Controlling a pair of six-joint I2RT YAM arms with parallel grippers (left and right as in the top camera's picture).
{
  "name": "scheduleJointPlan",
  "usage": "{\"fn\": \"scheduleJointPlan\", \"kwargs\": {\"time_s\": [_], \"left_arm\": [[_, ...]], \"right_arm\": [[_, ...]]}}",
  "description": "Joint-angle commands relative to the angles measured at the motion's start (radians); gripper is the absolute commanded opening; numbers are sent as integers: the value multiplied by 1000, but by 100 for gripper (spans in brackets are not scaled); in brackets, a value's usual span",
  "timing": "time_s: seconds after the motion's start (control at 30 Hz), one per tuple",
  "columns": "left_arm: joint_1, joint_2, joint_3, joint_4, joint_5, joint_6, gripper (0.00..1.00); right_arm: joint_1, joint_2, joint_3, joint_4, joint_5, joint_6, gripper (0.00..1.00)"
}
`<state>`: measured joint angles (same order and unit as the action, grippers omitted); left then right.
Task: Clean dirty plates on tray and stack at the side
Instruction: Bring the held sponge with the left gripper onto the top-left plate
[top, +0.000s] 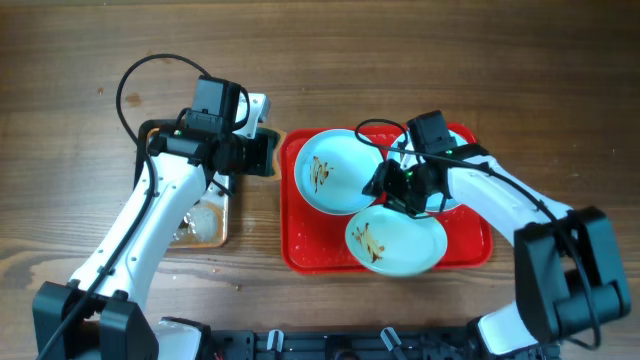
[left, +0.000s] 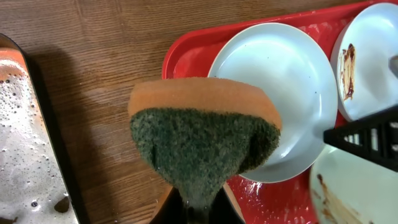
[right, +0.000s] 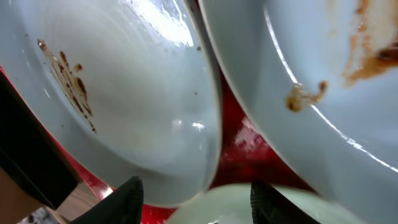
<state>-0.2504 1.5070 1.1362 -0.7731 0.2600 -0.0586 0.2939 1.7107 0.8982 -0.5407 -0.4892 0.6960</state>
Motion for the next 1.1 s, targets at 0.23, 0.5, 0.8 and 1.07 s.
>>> {"fn": "scheduleJointPlan", "kwargs": {"time_s": [0.23,0.5,0.8,1.07], "left_arm": [[-3,6,1,3,13,-10,4],[-4,6,1,-15,14,-10,4],[-113,11,1,24,40,-34,4],[-118,167,-6,148,363,7,4]], "right_arm": [[4,85,3,67,18,64,58],[4,86,3,77,75,122,27],[4,86,3,74,82,134,4],[7,86,3,58,82,134,4]]}}
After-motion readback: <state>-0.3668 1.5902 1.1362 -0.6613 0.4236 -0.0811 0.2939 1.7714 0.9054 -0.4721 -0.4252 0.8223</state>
